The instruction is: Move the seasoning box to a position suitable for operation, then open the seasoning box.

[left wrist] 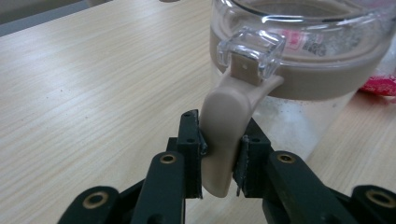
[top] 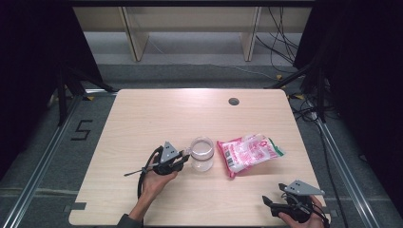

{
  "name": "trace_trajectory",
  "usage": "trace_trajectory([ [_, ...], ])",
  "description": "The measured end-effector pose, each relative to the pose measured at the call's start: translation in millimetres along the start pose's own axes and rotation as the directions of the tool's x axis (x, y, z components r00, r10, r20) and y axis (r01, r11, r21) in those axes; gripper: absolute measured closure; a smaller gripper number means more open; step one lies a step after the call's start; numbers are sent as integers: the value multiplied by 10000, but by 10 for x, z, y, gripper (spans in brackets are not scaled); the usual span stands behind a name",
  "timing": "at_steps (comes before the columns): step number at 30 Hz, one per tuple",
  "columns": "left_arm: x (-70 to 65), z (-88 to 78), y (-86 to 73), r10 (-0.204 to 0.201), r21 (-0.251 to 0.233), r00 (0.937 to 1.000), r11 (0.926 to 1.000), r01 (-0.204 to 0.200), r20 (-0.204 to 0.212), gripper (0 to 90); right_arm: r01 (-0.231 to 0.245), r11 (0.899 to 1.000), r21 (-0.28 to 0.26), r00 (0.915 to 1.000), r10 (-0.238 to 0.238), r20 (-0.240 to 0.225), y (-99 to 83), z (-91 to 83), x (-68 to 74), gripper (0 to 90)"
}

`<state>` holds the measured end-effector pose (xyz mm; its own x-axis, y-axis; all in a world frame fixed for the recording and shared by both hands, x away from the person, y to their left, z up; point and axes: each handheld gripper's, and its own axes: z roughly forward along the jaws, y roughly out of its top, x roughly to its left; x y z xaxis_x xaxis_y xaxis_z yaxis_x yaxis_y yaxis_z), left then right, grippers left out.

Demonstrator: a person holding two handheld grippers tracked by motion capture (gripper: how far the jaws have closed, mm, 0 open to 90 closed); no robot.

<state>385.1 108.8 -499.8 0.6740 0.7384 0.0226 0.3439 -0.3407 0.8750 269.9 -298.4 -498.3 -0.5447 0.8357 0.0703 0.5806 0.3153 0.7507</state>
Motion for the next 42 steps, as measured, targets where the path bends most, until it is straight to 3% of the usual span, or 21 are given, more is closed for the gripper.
trace_trajectory([
  [1,10,1,11,260,23,9997,9997,-260,-24,745,81,10000,16,10000,-81,-49,1,3,-2,219],
  [3,27,17,13,210,-25,9997,9998,-210,81,746,42,10000,9,10000,-42,-48,0,2,-3,219],
  [4,22,30,12,-62,-39,9999,10000,62,145,746,-518,9984,226,9986,517,81,-3,-14,29,219],
  [5,14,36,16,-61,-73,9999,10000,62,136,746,-60,10000,14,10000,60,55,-1,4,-14,219],
  [7,18,47,26,151,-70,9997,9999,-150,208,745,21,10000,-3,10000,-21,-60,0,3,-21,219],
  [11,16,72,44,93,-39,9996,9999,-92,261,745,-8,10000,71,10000,8,-2,3,-1,-14,219],
  [12,16,72,44,93,-39,9996,9999,-92,261,743,-414,9991,101,9991,414,-1,-3,-2,20,219],
  [13,16,74,35,-129,-69,9996,9999,131,269,743,-414,9991,101,9991,414,-1,-3,-2,20,219],
  [14,32,74,36,31,-87,9997,10000,-29,257,742,67,9999,75,10000,-67,2,2,1,-24,219],
  [19,21,70,33,-256,-169,9992,9995,261,315,727,-239,9997,20,9997,239,-20,-7,0,-9,219],
  [22,9,32,28,-116,-43,9993,9999,117,342,662,110,9999,22,9999,-110,-83,4,5,-24,219],
  [23,20,11,31,263,48,9992,9996,-264,290,608,82,10000,-3,9999,-82,-115,10,13,-11,219],
  [24,2,-4,22,21,83,9995,10000,-23,301,608,82,10000,-3,9999,-82,-115,10,13,-11,219],
  [25,7,-29,21,125,113,9997,9999,-128,228,567,111,9999,19,9999,-111,75,16,28,-1,219],
  [26,11,-58,23,46,142,9999,9999,-49,156,523,-202,9997,159,9997,200,136,18,19,26,219],
  [27,17,-89,34,29,188,9999,9998,-32,159,476,127,9999,108,9999,-127,-14,20,23,-4,219],
  [31,20,-183,112,166,331,9993,9993,-177,335,375,195,9998,47,9997,-195,-112,21,22,-3,219],
  [33,14,-232,162,-285,40,9992,9996,284,266,346,183,9998,62,9997,-182,-141,22,27,-4,219],
  [38,-14,-347,255,-100,-342,9987,9993,117,503,349,144,9999,57,9998,-144,-99,14,23,-4,219],
  [41,-27,-393,251,-3,-513,9980,9987,36,634,512,152,9999,50,9998,-151,-85,4,11,-3,219],
  [42,-24,-407,251,210,-570,9979,9982,-175,613,566,-200,9997,114,9998,200,13,1,4,31,219],
])
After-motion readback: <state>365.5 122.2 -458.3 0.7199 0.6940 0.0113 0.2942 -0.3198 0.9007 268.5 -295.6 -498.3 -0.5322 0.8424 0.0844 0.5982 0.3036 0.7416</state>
